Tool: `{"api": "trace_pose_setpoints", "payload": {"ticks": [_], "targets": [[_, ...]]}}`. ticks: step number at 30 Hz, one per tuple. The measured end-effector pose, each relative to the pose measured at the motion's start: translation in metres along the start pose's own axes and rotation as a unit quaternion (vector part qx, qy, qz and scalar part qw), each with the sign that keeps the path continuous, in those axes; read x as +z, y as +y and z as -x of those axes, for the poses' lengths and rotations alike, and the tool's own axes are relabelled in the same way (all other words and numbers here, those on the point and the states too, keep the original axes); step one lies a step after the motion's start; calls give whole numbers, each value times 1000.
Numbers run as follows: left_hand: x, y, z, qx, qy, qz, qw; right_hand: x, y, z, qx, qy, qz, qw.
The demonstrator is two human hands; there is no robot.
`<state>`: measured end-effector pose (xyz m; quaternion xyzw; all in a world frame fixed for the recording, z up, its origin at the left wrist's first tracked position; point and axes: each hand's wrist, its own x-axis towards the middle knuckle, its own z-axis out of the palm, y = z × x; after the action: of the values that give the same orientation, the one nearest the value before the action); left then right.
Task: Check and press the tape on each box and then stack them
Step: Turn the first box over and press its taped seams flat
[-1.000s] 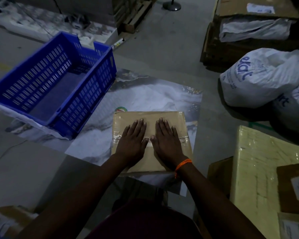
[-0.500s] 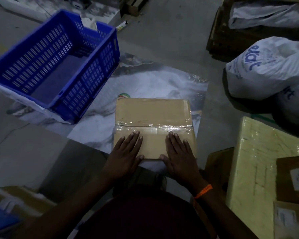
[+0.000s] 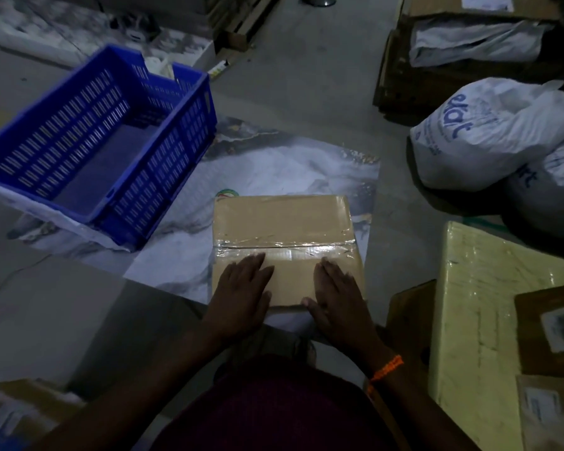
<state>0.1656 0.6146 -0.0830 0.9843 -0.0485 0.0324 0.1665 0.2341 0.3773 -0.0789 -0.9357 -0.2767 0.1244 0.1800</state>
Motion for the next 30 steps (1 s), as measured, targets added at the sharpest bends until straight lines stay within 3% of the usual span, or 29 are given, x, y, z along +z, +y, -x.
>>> {"api": "trace_pose_setpoints", "payload": {"ticks": [4,7,8,11,12,14,16,17,21,23,26,30], "targets": [[-3,2,-56,31,25,32,999,-11,-7,28,97,211,-117,966],[-5,6,-107,70,53,34,996,-21,0,44,217,227,-263,912],[-8,7,-123,75,50,30,995,-23,4,47,268,200,-345,877],[-19,10,-171,23,-51,25,998,-34,11,50,397,120,-593,690],[-20,9,-185,0,-99,17,995,-37,12,49,409,101,-638,645],[-18,6,-207,-22,-157,-8,987,-42,11,46,416,94,-697,576],[-16,3,-215,-30,-163,-10,986,-43,11,40,419,124,-747,501],[-17,0,-216,-39,-158,0,987,-43,11,37,421,137,-757,480],[-26,-15,-206,-117,-151,44,981,-42,9,29,406,150,-758,489],[-40,-24,-193,-165,-139,106,971,-50,4,21,376,153,-744,531],[-71,-34,-170,-210,-75,288,931,-76,-10,3,311,147,-701,625],[-109,-44,-149,-214,-1,413,885,-105,-28,-26,216,141,-665,701]]}}
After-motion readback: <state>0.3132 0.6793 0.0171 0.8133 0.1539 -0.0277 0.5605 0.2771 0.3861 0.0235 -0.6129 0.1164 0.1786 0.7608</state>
